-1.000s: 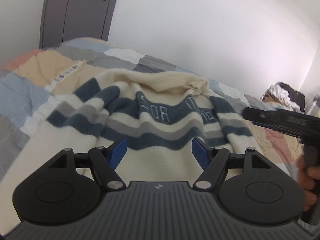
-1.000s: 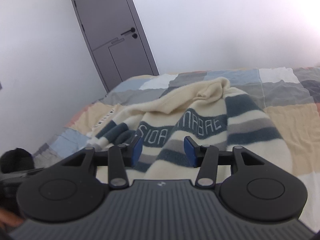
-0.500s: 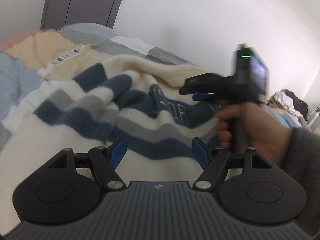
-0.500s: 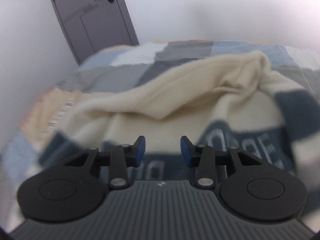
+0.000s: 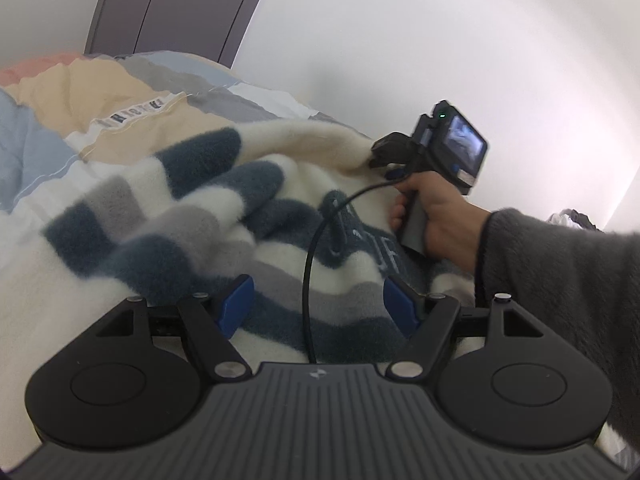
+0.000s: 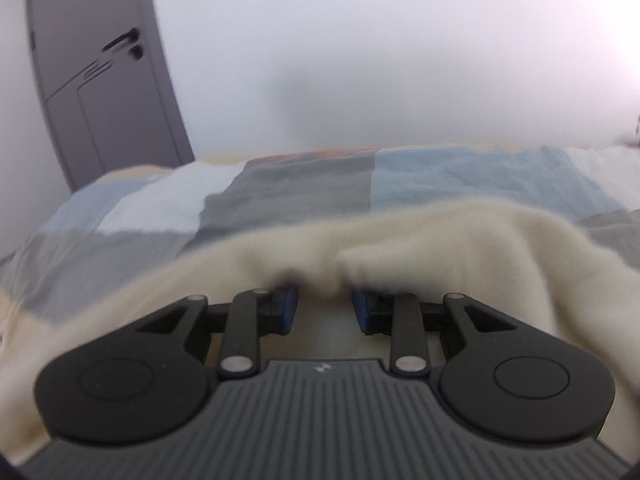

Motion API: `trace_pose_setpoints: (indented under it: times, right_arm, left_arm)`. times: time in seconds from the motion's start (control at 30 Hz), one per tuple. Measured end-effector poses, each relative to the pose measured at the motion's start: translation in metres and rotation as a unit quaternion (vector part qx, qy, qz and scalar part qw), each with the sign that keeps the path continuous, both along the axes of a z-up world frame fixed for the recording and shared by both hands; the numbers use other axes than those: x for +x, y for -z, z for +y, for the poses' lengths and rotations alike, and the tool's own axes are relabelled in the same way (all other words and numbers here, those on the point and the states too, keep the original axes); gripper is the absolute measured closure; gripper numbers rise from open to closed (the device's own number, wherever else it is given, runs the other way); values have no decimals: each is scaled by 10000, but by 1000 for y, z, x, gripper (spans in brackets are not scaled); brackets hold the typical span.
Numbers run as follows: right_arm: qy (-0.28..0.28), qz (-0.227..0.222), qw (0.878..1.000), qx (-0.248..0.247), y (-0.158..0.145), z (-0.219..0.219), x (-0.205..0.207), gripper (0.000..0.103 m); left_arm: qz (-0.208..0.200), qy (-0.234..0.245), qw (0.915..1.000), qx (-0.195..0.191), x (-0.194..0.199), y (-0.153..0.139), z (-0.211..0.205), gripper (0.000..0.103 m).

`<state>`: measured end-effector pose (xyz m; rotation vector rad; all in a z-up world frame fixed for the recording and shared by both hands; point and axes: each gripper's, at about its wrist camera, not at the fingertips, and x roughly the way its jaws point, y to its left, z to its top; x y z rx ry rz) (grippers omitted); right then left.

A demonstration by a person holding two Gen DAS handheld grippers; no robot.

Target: Fold large clothes

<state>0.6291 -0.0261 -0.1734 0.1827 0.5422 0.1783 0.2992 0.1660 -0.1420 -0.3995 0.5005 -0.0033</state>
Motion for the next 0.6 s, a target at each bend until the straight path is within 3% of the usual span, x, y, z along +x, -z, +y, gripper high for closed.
trace_pose_setpoints:
  times: [0.27, 0.6]
  right_arm:
    - [-248, -34, 9984, 513, -1, -19, -7, 71]
    - [-1060, 120, 9942, 104, -7, -18, -70, 67]
  left_arm:
    - [-3, -59, 9999, -143, 6, 5, 0, 27]
    - [99, -303, 9989, -357, -4, -3, 4, 27]
